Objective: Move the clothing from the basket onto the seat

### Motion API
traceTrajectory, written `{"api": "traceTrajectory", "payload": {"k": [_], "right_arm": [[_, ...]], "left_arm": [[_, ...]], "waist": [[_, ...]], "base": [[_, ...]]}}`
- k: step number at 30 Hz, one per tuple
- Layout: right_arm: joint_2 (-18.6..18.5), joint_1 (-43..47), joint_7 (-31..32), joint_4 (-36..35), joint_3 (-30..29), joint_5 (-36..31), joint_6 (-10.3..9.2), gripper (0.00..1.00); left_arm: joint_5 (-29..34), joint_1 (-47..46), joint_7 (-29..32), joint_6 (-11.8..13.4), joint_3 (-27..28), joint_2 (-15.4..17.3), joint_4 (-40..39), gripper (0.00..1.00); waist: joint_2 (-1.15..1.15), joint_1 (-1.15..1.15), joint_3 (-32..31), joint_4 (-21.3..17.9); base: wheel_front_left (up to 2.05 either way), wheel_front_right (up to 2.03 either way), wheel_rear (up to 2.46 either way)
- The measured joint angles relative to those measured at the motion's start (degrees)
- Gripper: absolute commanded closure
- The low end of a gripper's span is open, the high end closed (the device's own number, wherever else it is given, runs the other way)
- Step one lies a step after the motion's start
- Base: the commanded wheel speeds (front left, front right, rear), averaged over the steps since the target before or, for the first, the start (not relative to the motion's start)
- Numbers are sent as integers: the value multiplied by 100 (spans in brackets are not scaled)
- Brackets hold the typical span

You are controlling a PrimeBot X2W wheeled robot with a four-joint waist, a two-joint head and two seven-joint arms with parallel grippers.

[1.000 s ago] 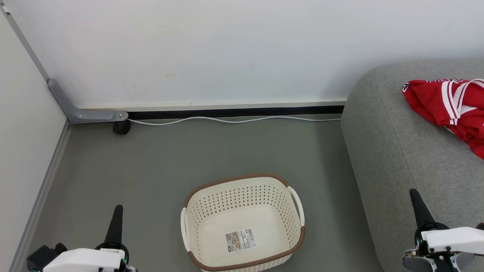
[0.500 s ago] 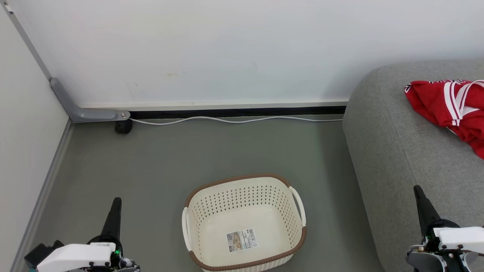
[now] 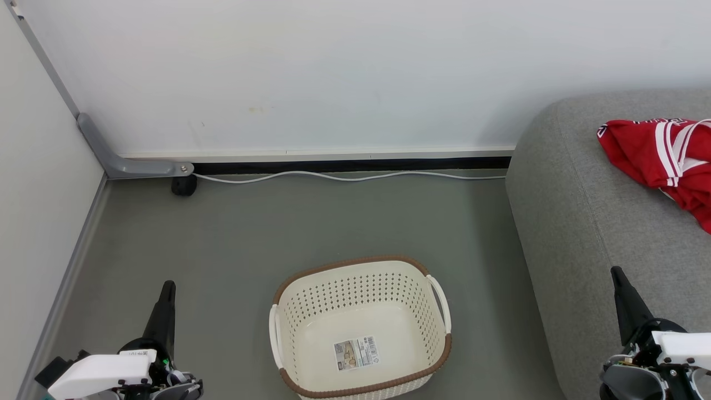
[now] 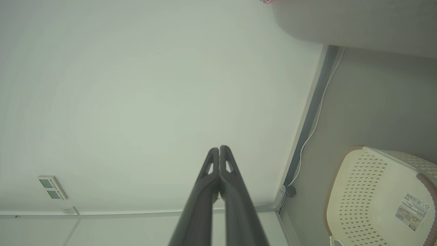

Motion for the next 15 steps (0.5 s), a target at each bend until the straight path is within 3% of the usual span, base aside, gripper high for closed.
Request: {"api": "traceTrajectory", "payload": {"k": [15], "right_arm": [[1,1,0,-5,-5,1,0,100]], "left_arm": [[-18,-1,0,0,1,0,-2,100]], "waist": [[0,0,0,0]], "base": [[0,0,0]]}}
